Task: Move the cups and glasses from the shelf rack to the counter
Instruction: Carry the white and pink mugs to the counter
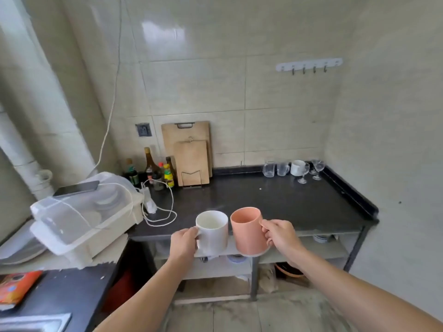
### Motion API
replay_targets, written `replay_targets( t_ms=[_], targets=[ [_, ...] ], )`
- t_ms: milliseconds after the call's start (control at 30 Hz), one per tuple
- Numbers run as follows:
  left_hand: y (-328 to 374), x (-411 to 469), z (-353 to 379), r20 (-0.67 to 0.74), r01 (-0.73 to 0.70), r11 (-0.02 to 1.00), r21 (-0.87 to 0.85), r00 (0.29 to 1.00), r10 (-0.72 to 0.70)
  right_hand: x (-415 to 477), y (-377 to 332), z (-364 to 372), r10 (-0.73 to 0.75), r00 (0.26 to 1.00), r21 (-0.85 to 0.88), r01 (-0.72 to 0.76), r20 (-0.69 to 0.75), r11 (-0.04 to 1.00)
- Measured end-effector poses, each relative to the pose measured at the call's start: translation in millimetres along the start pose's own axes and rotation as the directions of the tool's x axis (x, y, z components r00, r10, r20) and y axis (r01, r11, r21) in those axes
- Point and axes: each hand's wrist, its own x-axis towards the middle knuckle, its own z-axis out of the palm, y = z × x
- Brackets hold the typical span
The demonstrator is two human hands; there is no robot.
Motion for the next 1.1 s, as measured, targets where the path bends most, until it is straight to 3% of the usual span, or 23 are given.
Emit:
replay_targets(
  t_ms=[267,433,600,800,1100],
  targets=[
    [54.6,120.0,130.3,0.203,0.008,0.998,0.069,0.979,-0.022,101.3,-12.8,-71.6,0.074,0.964,0.017,-0.072,-0.254,0.997],
    [55.6,163.0,215.3,0.285,0.029,0.992,0.124,0.956,-0.064,151.8,3.7,-120.4,0.117,0.934,-0.015,-0.129,-0.337,0.991],
    [55.6,207.3,296.4,0.323,0.046,0.983,0.179,0.941,-0.103,228.1,28.8,-161.4,0.146,0.93,-0.047,-0.172,-0.337,0.984],
    [73.0,265.2,389.3,0.309,0.098,0.979,0.179,0.939,-0.15,342.3,44.6,-206.1,0.175,0.955,-0.085,-0.2,-0.237,0.976],
    [75.6,339.1,458.3,0.236,0.2,0.955,0.221,0.939,-0.251,482.1,66.2,-226.3,0.274,0.951,-0.154,-0.295,-0.142,0.943]
  ],
)
